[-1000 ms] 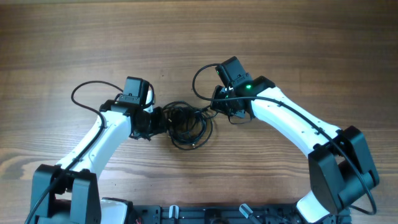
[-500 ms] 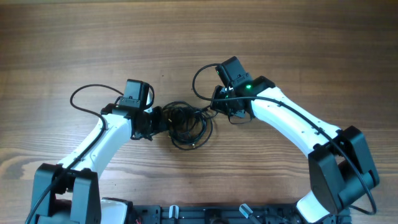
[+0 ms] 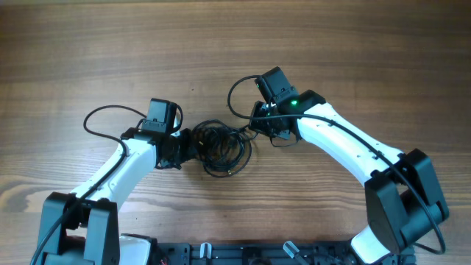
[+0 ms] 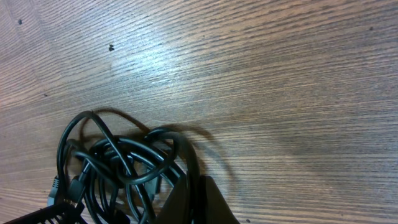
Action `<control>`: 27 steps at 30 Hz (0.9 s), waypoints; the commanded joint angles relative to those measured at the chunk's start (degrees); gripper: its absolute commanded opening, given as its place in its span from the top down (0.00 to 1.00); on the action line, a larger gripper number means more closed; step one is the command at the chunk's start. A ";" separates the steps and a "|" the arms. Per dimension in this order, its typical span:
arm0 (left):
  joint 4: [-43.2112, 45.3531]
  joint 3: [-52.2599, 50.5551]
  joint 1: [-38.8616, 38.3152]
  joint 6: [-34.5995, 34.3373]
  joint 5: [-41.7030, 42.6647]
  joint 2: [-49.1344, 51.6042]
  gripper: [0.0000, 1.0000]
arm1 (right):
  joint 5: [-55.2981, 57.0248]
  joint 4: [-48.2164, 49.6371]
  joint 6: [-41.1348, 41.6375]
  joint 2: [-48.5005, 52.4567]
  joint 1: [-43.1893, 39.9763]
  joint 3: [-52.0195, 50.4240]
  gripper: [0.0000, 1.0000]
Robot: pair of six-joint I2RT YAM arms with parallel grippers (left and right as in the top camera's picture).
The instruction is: Untangle cables
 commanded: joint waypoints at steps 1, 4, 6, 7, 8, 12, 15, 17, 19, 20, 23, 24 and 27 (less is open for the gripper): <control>0.09 0.46 0.20 1.49 4.57 -0.09 0.96 | 0.98 -0.13 -2.34 0.98 0.13 -0.76 0.96; -2.08 3.56 1.99 2.05 10.25 -3.58 0.96 | 1.03 -0.52 -5.31 0.98 0.07 -0.76 0.96; -3.82 5.55 3.32 2.05 12.81 -5.90 0.96 | 0.98 -0.59 -7.34 0.98 0.09 -0.76 0.96; -4.81 6.75 4.24 2.05 14.32 -7.54 0.96 | 1.01 -0.68 -7.80 0.98 0.09 -0.76 0.96; -5.81 8.02 5.38 2.05 15.78 -9.44 0.96 | 1.03 -0.76 -7.93 0.98 0.07 -0.76 0.96; -7.19 10.69 10.14 4.94 18.58 -17.64 0.96 | 1.18 -0.85 -9.16 0.98 0.07 -0.76 0.96; -6.78 10.71 13.44 10.32 18.32 -22.69 0.96 | 1.16 -0.83 -9.29 0.98 0.07 -0.76 0.96; -6.82 10.71 15.39 15.50 18.29 -24.37 0.96 | 1.14 -0.76 -9.99 0.98 0.07 -0.76 0.96; -7.30 10.71 16.33 16.70 18.32 -24.46 0.96 | 0.96 -0.68 -12.44 0.98 0.07 -0.76 0.96; -7.50 10.71 16.41 16.96 18.29 -24.28 0.96 | 0.94 -0.68 -13.94 0.98 0.09 -0.76 0.96; -7.48 10.71 16.39 18.43 18.10 -22.49 0.96 | -2.10 -0.52 -19.34 0.98 0.07 -0.76 0.96; -7.48 10.71 16.39 18.43 18.10 -21.75 0.96 | -3.87 -0.28 -20.96 0.98 0.09 -0.76 0.96; -7.67 10.71 16.39 18.40 18.12 -17.84 0.96 | -10.14 0.85 -24.15 0.98 0.09 -0.76 0.96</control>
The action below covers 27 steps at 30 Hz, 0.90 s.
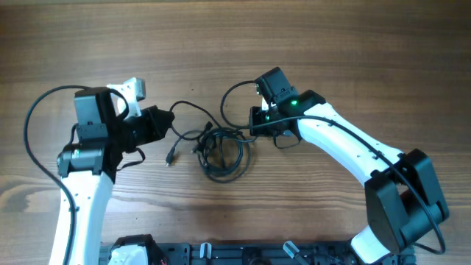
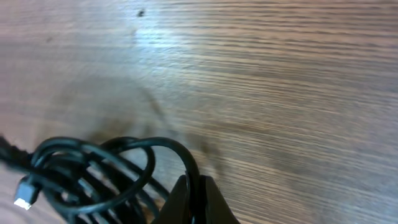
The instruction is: Untangle cables
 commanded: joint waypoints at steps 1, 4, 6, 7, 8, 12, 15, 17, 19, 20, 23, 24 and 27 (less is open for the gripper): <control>0.17 1.38 0.52 1.84 0.50 4.74 0.96 | -7.06 0.94 -5.49 0.98 0.09 -0.74 0.95; 0.07 1.38 0.52 1.81 1.14 7.52 0.96 | -7.13 1.27 -4.94 0.98 0.09 -0.74 0.72; -0.22 1.38 0.52 1.81 1.11 8.85 0.96 | -7.10 1.42 -3.17 0.98 0.09 -0.76 0.65; -0.28 1.38 0.52 1.79 1.14 9.27 0.96 | -7.10 1.53 -1.68 0.98 0.09 -0.74 0.62; -0.35 1.38 0.52 1.79 1.14 9.57 0.96 | -7.10 1.68 -0.28 0.98 0.09 -0.76 0.59; -0.28 1.38 0.52 1.79 1.11 9.79 0.96 | -7.17 1.95 4.81 0.98 0.09 -0.76 0.43; -0.28 1.38 0.48 1.57 1.11 9.79 0.96 | -7.52 1.84 9.55 0.98 0.22 -0.76 0.43; -0.17 1.38 0.48 1.60 1.11 9.79 0.96 | -7.48 1.22 12.04 0.98 0.50 -0.76 0.46; 0.07 1.38 0.48 1.60 1.09 9.79 0.96 | -7.06 0.00 14.73 1.01 0.90 -0.76 0.54; 0.33 1.38 0.48 1.60 1.09 9.79 0.96 | -6.49 -0.92 16.46 1.01 1.29 -0.76 0.53; 0.90 1.38 0.48 1.62 1.09 9.79 0.96 | -2.86 -2.36 20.65 1.01 2.97 -0.76 0.46; 1.20 1.38 0.48 1.62 1.09 9.79 0.96 | -2.73 -2.62 21.92 1.01 3.76 -0.76 0.43; 2.25 1.38 0.48 1.73 1.09 9.79 0.96 | -1.11 -2.58 23.71 1.03 5.99 -0.76 0.38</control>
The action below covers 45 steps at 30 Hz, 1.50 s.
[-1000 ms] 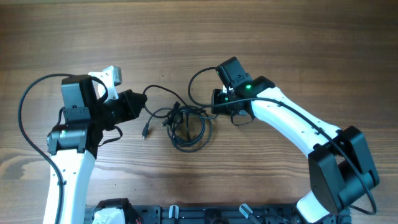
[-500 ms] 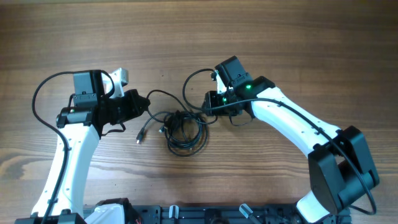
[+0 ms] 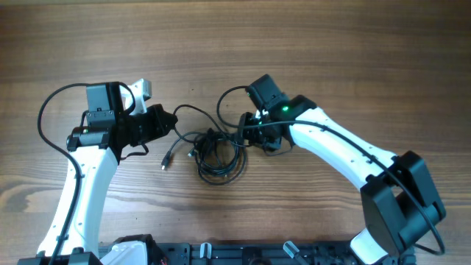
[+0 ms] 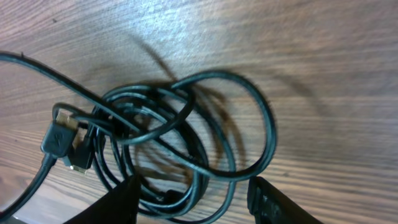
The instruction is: Untangle cables
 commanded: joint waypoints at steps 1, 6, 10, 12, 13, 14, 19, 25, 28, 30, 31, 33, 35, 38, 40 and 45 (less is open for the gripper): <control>1.46 1.25 0.39 1.66 1.09 0.39 0.96 | 4.37 -0.09 5.20 1.05 2.49 -0.66 0.37; 2.03 1.22 -0.90 4.42 1.09 0.52 0.96 | 7.72 -0.07 10.08 1.70 3.21 -0.66 0.36; 2.56 1.22 -3.61 5.99 1.05 1.53 0.96 | 7.72 0.17 13.64 4.02 3.23 -0.66 0.36; 2.67 1.22 -4.96 6.10 1.05 2.84 0.96 | 7.50 0.68 15.74 6.29 3.21 -0.66 0.35; 2.67 1.22 -5.25 6.10 1.03 3.45 0.96 | 7.50 1.14 15.72 6.86 3.21 -0.66 0.35; 2.64 1.22 -5.22 6.10 1.05 3.93 0.96 | 7.50 1.86 15.74 7.63 3.21 -0.66 0.35; 2.60 1.22 -5.22 5.92 -1.22 5.66 0.96 | 7.02 2.71 13.70 7.96 2.62 -0.57 0.43; 2.58 1.22 -5.22 3.34 -4.09 6.60 0.96 | 0.92 1.03 9.27 5.14 -4.48 -0.37 0.39; 2.58 1.22 -5.22 0.92 -4.04 7.41 0.96 | -2.01 1.03 11.23 5.35 -5.57 -0.61 0.39; 2.58 1.20 -5.22 0.92 -3.85 7.76 0.96 | -1.55 1.07 13.68 5.38 -4.37 -0.66 0.38; 2.60 1.20 -5.22 0.94 -3.85 7.80 0.96 | -1.36 1.16 14.95 5.42 -3.78 -0.66 0.38; 2.58 1.22 -5.22 0.94 -3.85 7.80 0.96 | -0.59 1.68 17.33 5.42 -2.51 -0.66 0.38; 2.56 1.22 -5.22 0.94 -3.82 7.80 0.96 | 1.84 1.66 20.46 5.42 -1.07 -0.66 0.38; 2.36 1.22 -5.22 1.20 -2.38 7.80 0.96 | 6.19 1.70 21.77 5.42 0.42 -0.66 0.60; 2.69 1.22 -5.16 2.99 0.37 7.78 0.96 | 9.35 1.38 18.95 5.42 0.44 -0.63 0.96; 3.28 1.88 -3.32 4.15 3.30 7.67 0.93 | 8.41 1.66 4.72 4.33 -2.23 0.07 0.96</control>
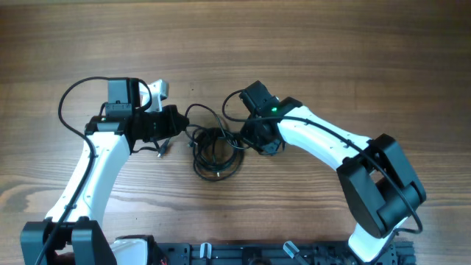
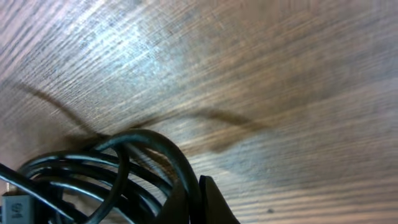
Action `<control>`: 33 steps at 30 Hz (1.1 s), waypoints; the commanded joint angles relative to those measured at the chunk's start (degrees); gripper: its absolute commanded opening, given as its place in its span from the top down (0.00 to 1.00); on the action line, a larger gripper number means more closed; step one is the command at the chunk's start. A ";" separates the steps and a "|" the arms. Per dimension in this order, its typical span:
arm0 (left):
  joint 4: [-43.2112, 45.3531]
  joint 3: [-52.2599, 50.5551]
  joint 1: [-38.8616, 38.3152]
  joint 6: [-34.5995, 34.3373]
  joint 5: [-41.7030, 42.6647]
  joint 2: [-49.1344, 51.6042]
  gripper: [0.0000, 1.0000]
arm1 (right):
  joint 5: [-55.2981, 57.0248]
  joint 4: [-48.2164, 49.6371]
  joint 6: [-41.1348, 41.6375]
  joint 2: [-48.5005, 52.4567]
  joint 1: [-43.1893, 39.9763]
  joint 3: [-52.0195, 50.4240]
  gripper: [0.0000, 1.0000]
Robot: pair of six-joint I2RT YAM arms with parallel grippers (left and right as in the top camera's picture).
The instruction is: Untangle cables
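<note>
A tangle of black cables (image 1: 217,151) lies in coils at the table's middle. My left gripper (image 1: 175,121) sits at the coils' left edge, shut on one strand. That strand loops toward the coils, and its plug end (image 1: 160,149) hangs just below the fingers. My right gripper (image 1: 249,138) is at the coils' right edge. In the right wrist view its jaws (image 2: 194,202) are pressed together on a thick black strand (image 2: 177,168), with the other coils (image 2: 74,180) to the left. A grey connector (image 2: 13,203) shows at the far left edge.
The wooden table (image 1: 331,44) spreads on all sides of the tangle. Each arm's own wire arcs above its wrist, the left loop (image 1: 68,103) and the right loop (image 1: 229,99). A dark rail (image 1: 243,254) runs along the near edge.
My right gripper was open over the coils and is now shut on a strand at their right edge. The left gripper has moved slightly right, closer to the tangle, with its strand.
Both grippers were at the tangle, the right one shut on a strand. Then the left gripper was further left with a cable end drawn out of the coils. Then the right one stood open above them, and now it grips a strand again.
</note>
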 commanded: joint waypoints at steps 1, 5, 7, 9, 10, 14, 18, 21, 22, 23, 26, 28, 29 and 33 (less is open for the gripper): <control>0.20 1.77 2.05 1.64 4.44 0.48 0.90 | 0.07 0.24 -13.09 -3.45 -3.06 0.66 0.96; 0.00 1.88 5.64 1.62 11.47 0.48 0.20 | -10.67 1.14 -27.08 -8.81 -7.58 2.69 0.96; -0.22 1.88 7.23 1.66 16.63 0.48 0.09 | -16.24 2.56 -29.92 -10.54 -8.90 2.73 0.96; -0.24 1.88 8.11 2.03 20.92 0.48 0.07 | -25.14 5.35 -36.41 -11.15 -9.79 2.73 0.96; -0.26 1.88 8.13 5.20 23.74 0.48 0.07 | -33.94 8.02 -39.80 -11.15 -10.43 2.73 0.96; -1.55 1.88 8.07 9.86 23.93 0.48 0.07 | -45.64 13.66 -40.76 -11.15 -11.69 2.97 0.96; -0.44 1.88 8.07 12.35 23.10 0.50 0.11 | -48.15 6.84 -49.20 -11.21 -11.72 6.64 0.95; 1.81 1.86 8.07 12.37 20.68 0.50 0.21 | -49.37 1.18 -56.87 -11.26 -11.43 7.52 0.96; 2.64 1.86 8.07 12.37 20.70 0.50 0.23 | -50.97 -0.63 -61.24 -11.23 -11.21 7.52 0.96; 3.58 1.86 7.89 12.37 20.70 0.50 0.25 | -53.40 -3.34 -67.63 -11.23 -10.97 7.52 0.95; 4.83 1.86 6.16 14.25 20.61 0.50 0.25 | -56.65 -6.54 -74.99 -11.23 -10.93 7.52 0.96; 4.74 1.86 4.35 14.95 18.60 0.57 0.26 | -56.13 -5.51 -75.21 -11.23 -11.04 7.52 0.96; 4.72 1.86 3.10 14.95 17.11 0.57 0.26 | -55.63 -4.55 -73.99 -11.23 -11.13 7.52 0.96; 4.57 1.86 -1.42 14.93 12.90 0.61 0.25 | -50.27 -1.62 -60.48 -11.23 -11.30 7.52 0.96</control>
